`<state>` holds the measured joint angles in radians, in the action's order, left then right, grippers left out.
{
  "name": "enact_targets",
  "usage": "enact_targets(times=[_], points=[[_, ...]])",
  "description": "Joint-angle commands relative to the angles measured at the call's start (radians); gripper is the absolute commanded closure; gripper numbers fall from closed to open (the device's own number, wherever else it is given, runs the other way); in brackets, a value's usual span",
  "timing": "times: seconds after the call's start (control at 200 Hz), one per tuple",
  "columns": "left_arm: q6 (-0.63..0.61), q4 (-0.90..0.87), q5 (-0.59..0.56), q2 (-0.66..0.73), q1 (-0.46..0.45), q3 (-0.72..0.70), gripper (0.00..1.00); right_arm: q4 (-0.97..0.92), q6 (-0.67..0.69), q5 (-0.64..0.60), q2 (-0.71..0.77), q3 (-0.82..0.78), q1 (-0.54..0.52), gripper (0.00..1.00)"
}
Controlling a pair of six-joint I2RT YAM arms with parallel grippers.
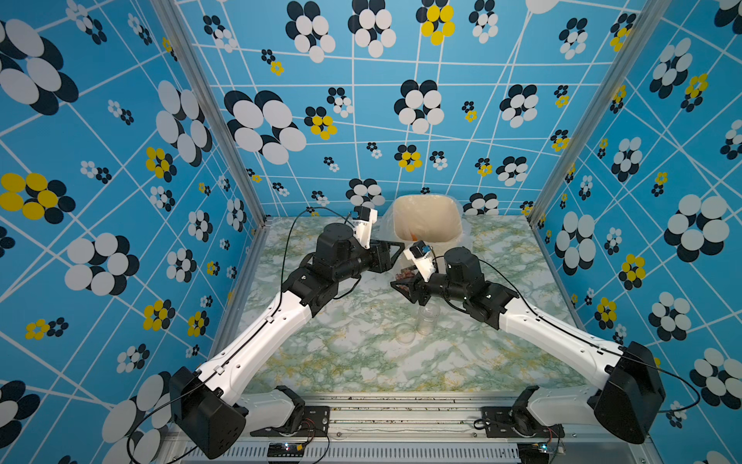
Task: Empty the moldy dried flower tea in the jars
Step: Unscrew the lid from the jar.
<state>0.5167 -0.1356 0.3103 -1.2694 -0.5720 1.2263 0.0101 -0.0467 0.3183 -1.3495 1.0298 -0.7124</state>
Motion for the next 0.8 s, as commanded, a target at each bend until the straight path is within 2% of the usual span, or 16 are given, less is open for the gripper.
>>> enact_targets(times=[0.0,0.06,0.165,0.32,0.6,0.8], points=[[0.01,0.016,0.091,0.001,0.01,0.027,0.54,0.016,0.003,-0.053,0.025,0.013,0.01,1.0],[0.007,0.051,0.16,-0.001,0.02,0.019,0.47,0.043,-0.004,-0.009,0.037,-0.003,0.01,1.0],[0.006,0.08,0.231,-0.003,0.047,0.004,0.45,0.079,-0.015,0.062,0.057,-0.02,0.012,1.0],[0.034,0.178,0.373,-0.005,0.076,-0.023,0.32,0.081,-0.031,0.145,0.057,-0.017,0.014,1.0],[-0.054,0.131,0.437,0.017,0.119,-0.017,0.09,0.087,-0.043,0.221,0.05,-0.013,0.019,1.0],[-0.094,0.189,0.624,0.05,0.219,-0.05,0.04,0.089,-0.064,0.346,0.057,-0.009,0.037,1.0]])
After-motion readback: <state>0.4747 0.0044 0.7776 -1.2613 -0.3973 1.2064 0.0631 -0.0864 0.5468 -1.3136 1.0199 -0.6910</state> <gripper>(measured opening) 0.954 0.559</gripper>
